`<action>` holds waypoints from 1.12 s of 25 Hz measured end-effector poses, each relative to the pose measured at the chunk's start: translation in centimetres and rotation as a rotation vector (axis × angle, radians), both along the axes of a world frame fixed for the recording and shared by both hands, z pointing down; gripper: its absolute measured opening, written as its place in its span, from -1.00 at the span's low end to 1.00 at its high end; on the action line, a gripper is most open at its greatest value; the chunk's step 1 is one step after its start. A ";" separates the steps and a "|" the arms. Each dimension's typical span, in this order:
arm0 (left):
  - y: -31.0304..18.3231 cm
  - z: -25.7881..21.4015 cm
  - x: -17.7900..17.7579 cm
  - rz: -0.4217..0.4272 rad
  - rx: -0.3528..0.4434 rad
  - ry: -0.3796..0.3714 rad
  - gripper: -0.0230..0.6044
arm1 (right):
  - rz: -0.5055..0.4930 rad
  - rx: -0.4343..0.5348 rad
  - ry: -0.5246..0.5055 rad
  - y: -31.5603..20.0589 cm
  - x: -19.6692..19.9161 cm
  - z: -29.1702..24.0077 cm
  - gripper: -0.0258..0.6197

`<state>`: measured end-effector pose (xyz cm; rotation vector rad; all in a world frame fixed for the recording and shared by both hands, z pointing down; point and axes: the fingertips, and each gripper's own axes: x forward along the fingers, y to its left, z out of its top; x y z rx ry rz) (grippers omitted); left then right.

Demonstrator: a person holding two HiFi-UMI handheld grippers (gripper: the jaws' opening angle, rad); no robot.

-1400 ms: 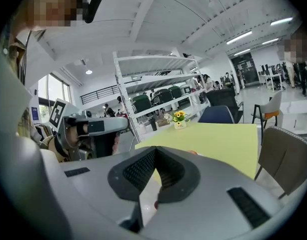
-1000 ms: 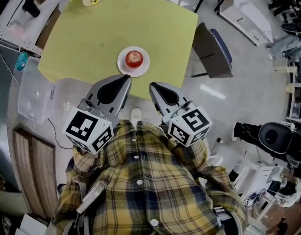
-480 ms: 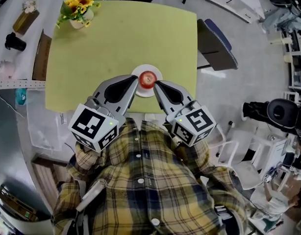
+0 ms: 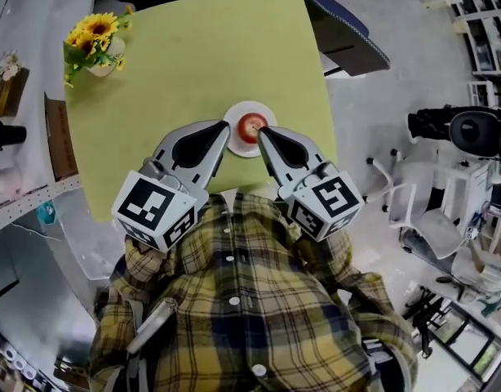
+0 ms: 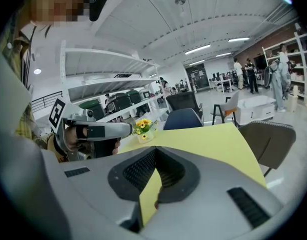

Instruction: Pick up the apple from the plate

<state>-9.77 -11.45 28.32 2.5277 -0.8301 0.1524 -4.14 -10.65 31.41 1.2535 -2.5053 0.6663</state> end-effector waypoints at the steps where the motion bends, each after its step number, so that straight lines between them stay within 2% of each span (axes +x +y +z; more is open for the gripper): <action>1: -0.1 0.0 0.0 0.005 -0.002 -0.001 -0.90 | 0.009 -0.004 0.006 0.1 0.0 0.2 -0.93; 8: 0.6 0.5 0.3 0.019 -0.032 0.012 -0.90 | -0.011 0.013 0.078 0.2 0.0 0.4 -0.93; 19: 0.6 1.1 1.7 -0.015 -0.043 0.014 -0.90 | -0.057 0.007 0.111 0.3 0.9 1.5 -0.93; 28: 0.1 1.3 1.9 -0.068 -0.033 -0.002 -0.90 | -0.086 -0.002 0.094 -0.5 1.4 2.2 -0.93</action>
